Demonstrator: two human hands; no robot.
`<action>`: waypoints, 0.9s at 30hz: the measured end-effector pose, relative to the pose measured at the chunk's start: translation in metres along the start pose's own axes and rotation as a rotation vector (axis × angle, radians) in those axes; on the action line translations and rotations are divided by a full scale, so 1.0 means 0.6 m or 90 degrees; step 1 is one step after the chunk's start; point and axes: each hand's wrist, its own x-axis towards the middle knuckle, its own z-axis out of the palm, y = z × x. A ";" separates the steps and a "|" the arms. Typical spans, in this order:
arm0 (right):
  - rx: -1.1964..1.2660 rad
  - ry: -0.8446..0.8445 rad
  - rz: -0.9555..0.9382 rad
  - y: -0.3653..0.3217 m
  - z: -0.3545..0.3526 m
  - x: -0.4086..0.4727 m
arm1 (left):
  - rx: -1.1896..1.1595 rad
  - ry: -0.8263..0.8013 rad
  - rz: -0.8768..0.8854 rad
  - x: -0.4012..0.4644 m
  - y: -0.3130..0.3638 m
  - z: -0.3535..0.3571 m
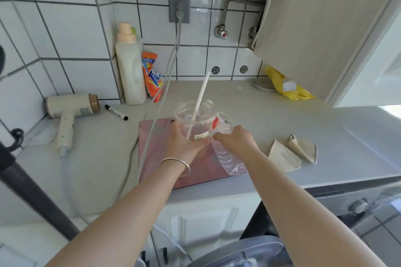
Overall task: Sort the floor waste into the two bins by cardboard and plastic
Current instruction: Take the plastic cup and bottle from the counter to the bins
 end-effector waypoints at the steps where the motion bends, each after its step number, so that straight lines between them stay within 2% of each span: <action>1: 0.040 0.005 0.002 0.014 -0.011 -0.002 | -0.011 0.001 0.005 -0.002 0.003 0.007; 6: 0.214 0.078 0.032 0.113 -0.070 -0.037 | -0.004 -0.049 0.061 -0.031 0.037 0.059; 11: 0.303 0.197 0.057 0.228 -0.125 -0.128 | 0.012 -0.169 0.141 -0.094 0.064 0.151; 18: 0.399 0.438 0.230 0.414 -0.152 -0.335 | 0.021 -0.464 0.264 -0.282 0.073 0.301; 27: 0.572 0.660 0.454 0.640 -0.094 -0.645 | 0.097 -0.819 0.289 -0.635 0.009 0.433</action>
